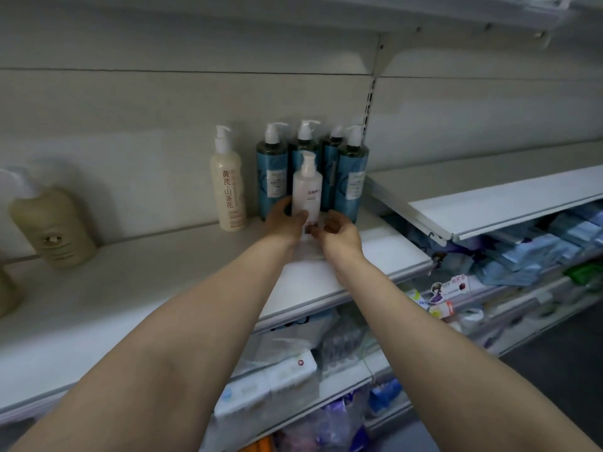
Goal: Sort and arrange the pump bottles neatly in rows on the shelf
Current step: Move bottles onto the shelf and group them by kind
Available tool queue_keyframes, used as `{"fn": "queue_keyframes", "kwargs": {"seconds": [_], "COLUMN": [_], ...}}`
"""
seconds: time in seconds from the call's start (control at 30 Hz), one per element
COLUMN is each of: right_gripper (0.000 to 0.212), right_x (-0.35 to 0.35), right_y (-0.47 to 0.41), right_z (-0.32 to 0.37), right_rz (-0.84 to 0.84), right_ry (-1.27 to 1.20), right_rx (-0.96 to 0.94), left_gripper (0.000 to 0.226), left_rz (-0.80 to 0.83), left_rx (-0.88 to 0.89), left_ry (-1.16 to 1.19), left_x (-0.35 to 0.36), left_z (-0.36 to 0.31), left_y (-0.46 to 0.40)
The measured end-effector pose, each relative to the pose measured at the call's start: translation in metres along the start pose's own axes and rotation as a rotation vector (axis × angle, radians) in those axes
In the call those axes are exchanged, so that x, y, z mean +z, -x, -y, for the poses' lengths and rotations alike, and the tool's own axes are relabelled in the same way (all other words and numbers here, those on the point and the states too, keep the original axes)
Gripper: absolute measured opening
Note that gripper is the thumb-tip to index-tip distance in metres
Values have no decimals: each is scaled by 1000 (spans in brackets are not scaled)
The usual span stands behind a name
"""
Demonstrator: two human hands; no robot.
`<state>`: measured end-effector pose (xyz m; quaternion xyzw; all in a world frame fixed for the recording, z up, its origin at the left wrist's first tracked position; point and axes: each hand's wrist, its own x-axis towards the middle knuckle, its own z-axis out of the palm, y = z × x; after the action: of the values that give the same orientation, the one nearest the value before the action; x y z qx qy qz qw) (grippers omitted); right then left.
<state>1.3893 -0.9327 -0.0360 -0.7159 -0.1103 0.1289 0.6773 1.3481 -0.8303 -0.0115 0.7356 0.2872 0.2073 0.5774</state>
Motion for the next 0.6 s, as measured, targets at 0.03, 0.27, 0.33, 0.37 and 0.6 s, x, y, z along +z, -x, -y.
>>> {"fn": "queue_keyframes", "kwargs": {"seconds": [0.03, 0.27, 0.33, 0.37, 0.6], "right_gripper": [70, 66, 64, 64, 58], "right_x": [-3, -21, -26, -27, -18], "right_y": [-1, 1, 2, 3, 14], "right_z": [0, -1, 0, 1, 14], "right_rz": [-3, -30, -37, -42, -44], "right_ry": [6, 49, 57, 60, 38], "right_rx": [0, -5, -2, -3, -21], "left_gripper": [48, 59, 61, 59, 52], "left_rz": [4, -8, -30, -29, -3], "left_rx": [2, -37, -71, -87, -98], "left_ry": [-6, 35, 82, 97, 125], "left_x": [3, 24, 26, 27, 17], "left_z": [1, 8, 2, 0, -6], "left_y": [-4, -27, -20, -17, -2]}}
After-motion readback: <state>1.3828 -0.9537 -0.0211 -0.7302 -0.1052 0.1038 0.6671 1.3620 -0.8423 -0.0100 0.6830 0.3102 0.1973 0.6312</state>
